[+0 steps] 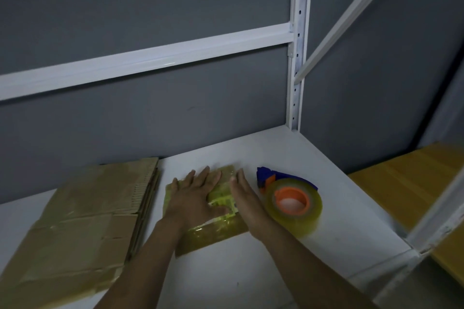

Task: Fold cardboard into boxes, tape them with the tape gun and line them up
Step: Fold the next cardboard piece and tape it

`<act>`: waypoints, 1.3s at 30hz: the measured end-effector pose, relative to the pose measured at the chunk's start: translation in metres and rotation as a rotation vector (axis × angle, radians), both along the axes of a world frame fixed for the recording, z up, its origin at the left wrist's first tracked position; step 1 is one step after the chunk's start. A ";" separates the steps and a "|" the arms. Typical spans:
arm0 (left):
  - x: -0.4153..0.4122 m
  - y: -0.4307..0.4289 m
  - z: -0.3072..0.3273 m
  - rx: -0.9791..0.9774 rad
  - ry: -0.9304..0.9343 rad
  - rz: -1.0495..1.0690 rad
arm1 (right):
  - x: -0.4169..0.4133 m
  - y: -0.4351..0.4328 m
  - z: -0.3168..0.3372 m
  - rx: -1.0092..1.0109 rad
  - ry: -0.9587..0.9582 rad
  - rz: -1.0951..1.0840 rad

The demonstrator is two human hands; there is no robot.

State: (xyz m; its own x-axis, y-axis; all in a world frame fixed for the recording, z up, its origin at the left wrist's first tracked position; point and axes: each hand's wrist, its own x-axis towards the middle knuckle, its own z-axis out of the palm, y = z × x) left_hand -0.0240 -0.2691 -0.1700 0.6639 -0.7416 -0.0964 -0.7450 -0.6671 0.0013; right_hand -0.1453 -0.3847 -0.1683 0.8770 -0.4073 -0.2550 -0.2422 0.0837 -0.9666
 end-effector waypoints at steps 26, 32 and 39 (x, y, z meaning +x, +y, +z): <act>-0.028 0.044 -0.011 -0.438 0.129 0.201 | 0.020 -0.043 0.021 -1.342 -0.053 0.341; -0.034 0.030 -0.028 -0.598 -0.030 -0.067 | 0.037 -0.091 0.022 -1.494 0.115 0.543; -0.041 -0.015 -0.027 -0.573 -0.064 0.120 | -0.041 -0.152 0.002 -0.986 0.317 0.240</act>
State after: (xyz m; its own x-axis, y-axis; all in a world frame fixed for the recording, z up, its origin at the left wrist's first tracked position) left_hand -0.0647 -0.2837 -0.1969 0.7377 -0.5830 0.3405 -0.6748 -0.6528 0.3442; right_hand -0.1866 -0.5368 -0.1663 0.9133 -0.3833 -0.1375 -0.4007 -0.7856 -0.4714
